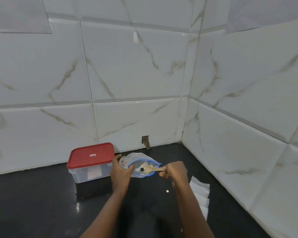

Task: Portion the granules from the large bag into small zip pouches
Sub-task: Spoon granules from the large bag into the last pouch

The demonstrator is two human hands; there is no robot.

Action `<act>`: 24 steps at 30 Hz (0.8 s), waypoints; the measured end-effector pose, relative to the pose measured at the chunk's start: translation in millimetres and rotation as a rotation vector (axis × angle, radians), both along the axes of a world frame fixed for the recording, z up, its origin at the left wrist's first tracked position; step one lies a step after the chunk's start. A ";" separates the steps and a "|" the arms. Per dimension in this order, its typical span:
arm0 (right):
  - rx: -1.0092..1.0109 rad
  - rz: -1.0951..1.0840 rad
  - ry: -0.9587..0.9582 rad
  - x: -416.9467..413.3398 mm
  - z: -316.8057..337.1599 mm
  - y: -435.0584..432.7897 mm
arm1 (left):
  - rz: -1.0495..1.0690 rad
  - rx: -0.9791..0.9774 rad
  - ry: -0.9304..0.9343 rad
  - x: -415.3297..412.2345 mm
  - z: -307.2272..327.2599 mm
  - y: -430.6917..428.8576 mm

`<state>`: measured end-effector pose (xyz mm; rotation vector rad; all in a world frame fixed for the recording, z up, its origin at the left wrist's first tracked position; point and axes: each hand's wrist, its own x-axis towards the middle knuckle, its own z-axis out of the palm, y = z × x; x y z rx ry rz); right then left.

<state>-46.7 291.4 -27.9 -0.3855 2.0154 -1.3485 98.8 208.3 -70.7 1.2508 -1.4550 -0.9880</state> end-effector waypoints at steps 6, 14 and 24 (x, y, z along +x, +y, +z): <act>-0.109 -0.009 -0.079 -11.8 8.3 18.8 | -0.063 0.017 -0.064 -4.5 -9.3 2.0; -0.159 0.119 0.168 24.7 20.1 19.6 | -0.118 -0.018 -0.112 -5.3 -15.8 2.7; -0.053 0.480 0.877 62.2 27.0 16.7 | -0.078 -0.020 -0.126 -3.1 -18.6 -3.7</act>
